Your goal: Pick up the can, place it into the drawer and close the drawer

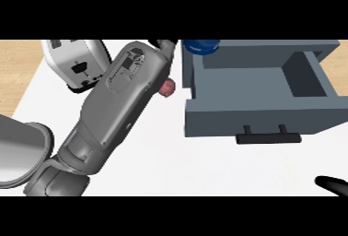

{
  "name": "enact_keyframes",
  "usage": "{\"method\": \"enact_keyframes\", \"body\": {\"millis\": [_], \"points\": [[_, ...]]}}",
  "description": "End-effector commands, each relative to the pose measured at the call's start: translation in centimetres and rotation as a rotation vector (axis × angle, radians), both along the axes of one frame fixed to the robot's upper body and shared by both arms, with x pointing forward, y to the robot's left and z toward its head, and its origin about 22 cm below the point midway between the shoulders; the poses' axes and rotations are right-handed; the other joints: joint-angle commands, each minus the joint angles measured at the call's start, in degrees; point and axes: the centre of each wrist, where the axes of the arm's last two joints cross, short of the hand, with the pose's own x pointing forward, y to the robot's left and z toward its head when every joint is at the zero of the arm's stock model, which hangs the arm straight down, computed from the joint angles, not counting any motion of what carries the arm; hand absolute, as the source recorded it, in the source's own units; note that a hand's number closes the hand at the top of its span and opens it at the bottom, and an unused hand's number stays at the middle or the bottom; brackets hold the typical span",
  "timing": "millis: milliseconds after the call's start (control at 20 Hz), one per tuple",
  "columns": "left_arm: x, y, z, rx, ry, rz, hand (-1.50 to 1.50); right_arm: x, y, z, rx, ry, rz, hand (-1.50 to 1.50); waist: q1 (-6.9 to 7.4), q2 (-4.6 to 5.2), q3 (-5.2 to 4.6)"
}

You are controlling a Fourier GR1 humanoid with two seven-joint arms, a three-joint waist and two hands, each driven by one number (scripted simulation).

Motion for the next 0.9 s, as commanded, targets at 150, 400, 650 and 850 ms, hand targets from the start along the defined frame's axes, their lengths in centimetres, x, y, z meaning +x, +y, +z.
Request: {"method": "enact_keyframes", "body": {"millis": [150, 400, 650, 850], "points": [[0.1, -3.0, 2.2, 0.068, 0.041, 0.007, 1.50, -0.3, 1.1, -0.3, 0.016, -0.001, 0.008, -1.50, -0.57, 0.10, 0.02], [0.6, -4.6, 4.2, 0.101, 0.009, 0.039, 1.50, -0.4, 0.3, 0.4, 0.016, -0.006, 0.022, -1.50, -2.45, 0.49, 0.08], [1.1, -4.8, 3.5, 0.108, 0.025, 0.031, 1.50, 2.0, 0.0, 1.0, 0.007, -0.026, 0.031, -1.50, -2.46, 0.89, 0.09], [1.1, -5.2, 3.2, 0.136, -0.010, 0.117, 1.50, 0.5, 0.9, 0.6, 0.003, -0.019, 0.059, -1.50, -4.28, 1.00, 0.16]]}}
